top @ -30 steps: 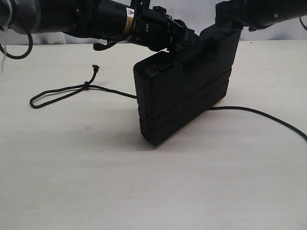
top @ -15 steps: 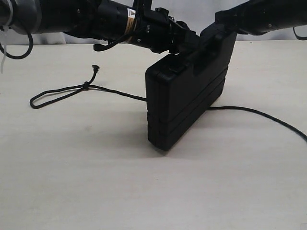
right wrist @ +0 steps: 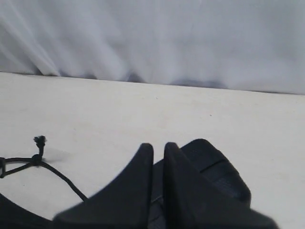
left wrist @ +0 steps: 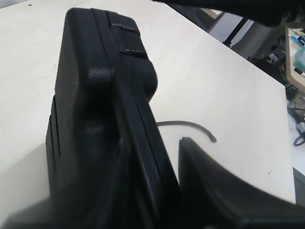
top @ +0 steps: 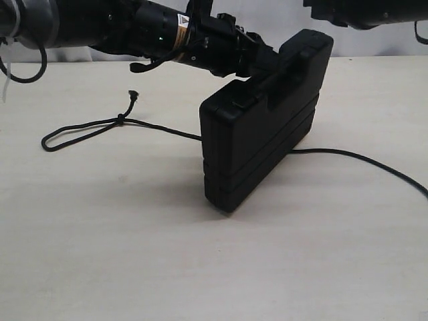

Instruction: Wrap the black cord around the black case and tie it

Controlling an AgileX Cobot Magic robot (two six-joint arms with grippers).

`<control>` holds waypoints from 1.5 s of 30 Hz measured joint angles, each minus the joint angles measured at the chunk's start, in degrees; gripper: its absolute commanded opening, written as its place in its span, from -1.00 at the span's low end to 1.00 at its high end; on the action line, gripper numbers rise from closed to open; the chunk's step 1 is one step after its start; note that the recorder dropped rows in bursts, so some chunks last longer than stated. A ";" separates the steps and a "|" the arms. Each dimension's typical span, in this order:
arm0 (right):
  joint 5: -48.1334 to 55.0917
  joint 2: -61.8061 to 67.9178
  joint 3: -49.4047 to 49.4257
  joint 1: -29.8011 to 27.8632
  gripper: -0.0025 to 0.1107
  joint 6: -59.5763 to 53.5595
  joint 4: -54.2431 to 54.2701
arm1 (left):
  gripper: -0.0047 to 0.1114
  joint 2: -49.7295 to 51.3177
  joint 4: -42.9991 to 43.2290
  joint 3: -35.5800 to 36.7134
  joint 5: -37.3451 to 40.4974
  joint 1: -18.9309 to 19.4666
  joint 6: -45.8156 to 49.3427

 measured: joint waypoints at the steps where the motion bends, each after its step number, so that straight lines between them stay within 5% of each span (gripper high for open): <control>1: 0.13 0.00 0.00 0.25 -0.65 -1.84 1.53 | -0.36 0.09 0.00 0.00 -0.11 0.00 0.00; 17: -0.40 5.12 -0.21 3.54 -0.64 -1.03 -4.14 | -0.35 0.23 -0.34 0.00 -0.75 0.00 2.15; 22: -0.93 5.39 -0.21 3.76 -0.64 -0.93 -4.31 | -0.18 0.23 -0.43 0.00 -2.31 0.57 4.10; 38: -1.27 5.39 -0.21 3.76 -0.64 -0.82 -4.31 | -0.11 -5.18 -0.18 0.88 -10.08 13.30 8.12; 45: -1.27 5.47 -0.21 3.76 -0.64 -0.82 -4.31 | -0.68 -3.09 -0.04 9.91 -9.60 15.46 10.80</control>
